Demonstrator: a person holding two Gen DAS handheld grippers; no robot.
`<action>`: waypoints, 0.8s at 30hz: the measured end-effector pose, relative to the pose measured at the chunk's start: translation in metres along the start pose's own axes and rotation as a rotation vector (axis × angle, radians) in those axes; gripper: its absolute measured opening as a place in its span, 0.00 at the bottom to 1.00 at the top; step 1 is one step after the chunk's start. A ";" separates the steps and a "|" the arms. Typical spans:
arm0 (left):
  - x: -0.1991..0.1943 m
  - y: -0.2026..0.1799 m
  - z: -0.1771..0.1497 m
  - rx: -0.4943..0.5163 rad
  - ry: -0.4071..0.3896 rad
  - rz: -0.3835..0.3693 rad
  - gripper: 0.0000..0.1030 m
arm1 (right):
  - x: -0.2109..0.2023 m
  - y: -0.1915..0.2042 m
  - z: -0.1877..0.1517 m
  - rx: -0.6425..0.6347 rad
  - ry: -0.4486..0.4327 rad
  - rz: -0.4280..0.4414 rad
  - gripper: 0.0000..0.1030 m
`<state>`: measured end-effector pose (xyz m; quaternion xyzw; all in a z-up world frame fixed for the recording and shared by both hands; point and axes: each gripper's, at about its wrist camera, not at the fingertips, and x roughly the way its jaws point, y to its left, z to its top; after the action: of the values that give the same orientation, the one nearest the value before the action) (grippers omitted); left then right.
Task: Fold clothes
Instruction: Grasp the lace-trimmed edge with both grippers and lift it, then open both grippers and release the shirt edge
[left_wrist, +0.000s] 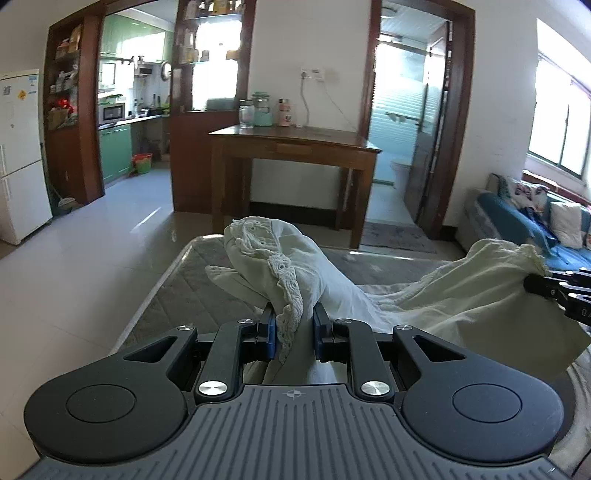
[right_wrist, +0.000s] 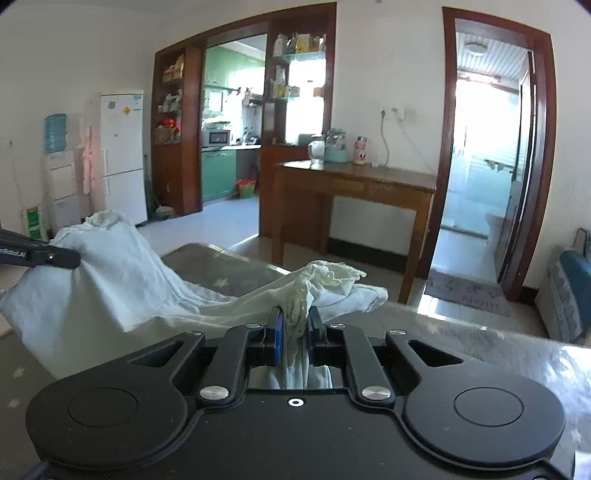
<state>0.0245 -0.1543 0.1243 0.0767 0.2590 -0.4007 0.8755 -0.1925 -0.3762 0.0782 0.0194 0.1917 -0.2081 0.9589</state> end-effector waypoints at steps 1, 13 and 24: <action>0.012 0.000 -0.003 -0.007 0.022 0.011 0.21 | 0.011 -0.001 -0.004 -0.002 0.024 -0.006 0.13; 0.069 0.013 -0.046 0.004 0.202 0.104 0.40 | 0.074 -0.008 -0.064 0.007 0.258 -0.073 0.26; -0.006 -0.001 -0.065 0.130 0.078 0.040 0.51 | 0.034 0.035 -0.057 -0.071 0.187 0.094 0.26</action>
<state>-0.0050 -0.1283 0.0719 0.1540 0.2646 -0.3957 0.8659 -0.1699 -0.3511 0.0109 0.0139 0.2866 -0.1531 0.9456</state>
